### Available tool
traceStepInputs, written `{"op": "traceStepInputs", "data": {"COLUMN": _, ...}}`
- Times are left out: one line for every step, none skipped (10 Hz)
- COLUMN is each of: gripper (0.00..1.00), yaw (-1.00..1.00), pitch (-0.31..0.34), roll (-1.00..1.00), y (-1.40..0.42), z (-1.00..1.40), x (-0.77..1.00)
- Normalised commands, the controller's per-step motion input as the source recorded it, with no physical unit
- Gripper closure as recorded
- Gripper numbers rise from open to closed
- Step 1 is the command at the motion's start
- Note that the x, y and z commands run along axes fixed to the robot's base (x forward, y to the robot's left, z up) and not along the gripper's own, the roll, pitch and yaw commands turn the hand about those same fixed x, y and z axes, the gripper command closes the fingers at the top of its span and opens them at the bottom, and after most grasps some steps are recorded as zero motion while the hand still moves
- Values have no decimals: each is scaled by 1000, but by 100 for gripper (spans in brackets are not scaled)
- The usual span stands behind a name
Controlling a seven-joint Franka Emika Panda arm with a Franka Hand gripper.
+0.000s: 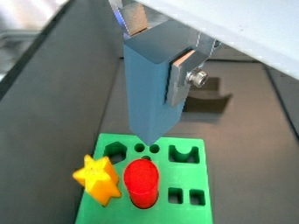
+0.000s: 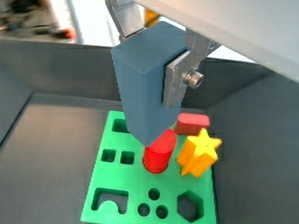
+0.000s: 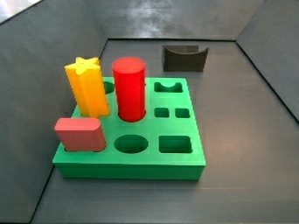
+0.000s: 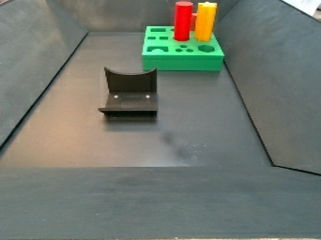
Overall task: Pick up the rectangle object. Move up. Move to above the board. Insert the rectangle object.
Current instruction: Insert the rectangle object.
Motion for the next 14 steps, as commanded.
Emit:
{"op": "traceStepInputs", "data": {"gripper": 100, "yaw": -1000, "pitch": -63, "roll": 0, "y": 0, "z": -120, "x": 0}}
{"op": "traceStepInputs", "data": {"gripper": 100, "yaw": -1000, "pitch": -90, "roll": 0, "y": 0, "z": -183, "x": 0}}
{"op": "traceStepInputs", "data": {"gripper": 100, "yaw": -1000, "pitch": -106, "roll": 0, "y": 0, "z": -211, "x": 0}}
{"op": "traceStepInputs", "data": {"gripper": 100, "yaw": -1000, "pitch": -129, "roll": 0, "y": 0, "z": -286, "x": 14}}
{"op": "traceStepInputs", "data": {"gripper": 100, "yaw": -957, "pitch": -137, "roll": 0, "y": -74, "z": -394, "x": 46}}
{"op": "traceStepInputs", "data": {"gripper": 100, "yaw": -954, "pitch": -124, "roll": 0, "y": -100, "z": -391, "x": 43}}
{"op": "traceStepInputs", "data": {"gripper": 100, "yaw": -917, "pitch": -86, "roll": 14, "y": -189, "z": -409, "x": 57}}
{"op": "traceStepInputs", "data": {"gripper": 100, "yaw": -923, "pitch": -74, "roll": 31, "y": -197, "z": -431, "x": 46}}
{"op": "traceStepInputs", "data": {"gripper": 100, "yaw": -920, "pitch": -64, "roll": 44, "y": -206, "z": -457, "x": 54}}
{"op": "traceStepInputs", "data": {"gripper": 100, "yaw": -849, "pitch": -43, "roll": 64, "y": -277, "z": -429, "x": 111}}
{"op": "traceStepInputs", "data": {"gripper": 100, "yaw": -823, "pitch": -39, "roll": 79, "y": -311, "z": -411, "x": 120}}
{"op": "traceStepInputs", "data": {"gripper": 100, "yaw": -803, "pitch": -39, "roll": 79, "y": -337, "z": -366, "x": 131}}
{"op": "traceStepInputs", "data": {"gripper": 100, "yaw": -794, "pitch": -34, "roll": 64, "y": -337, "z": -326, "x": 143}}
{"op": "traceStepInputs", "data": {"gripper": 100, "yaw": -774, "pitch": -20, "roll": 56, "y": -340, "z": -269, "x": 160}}
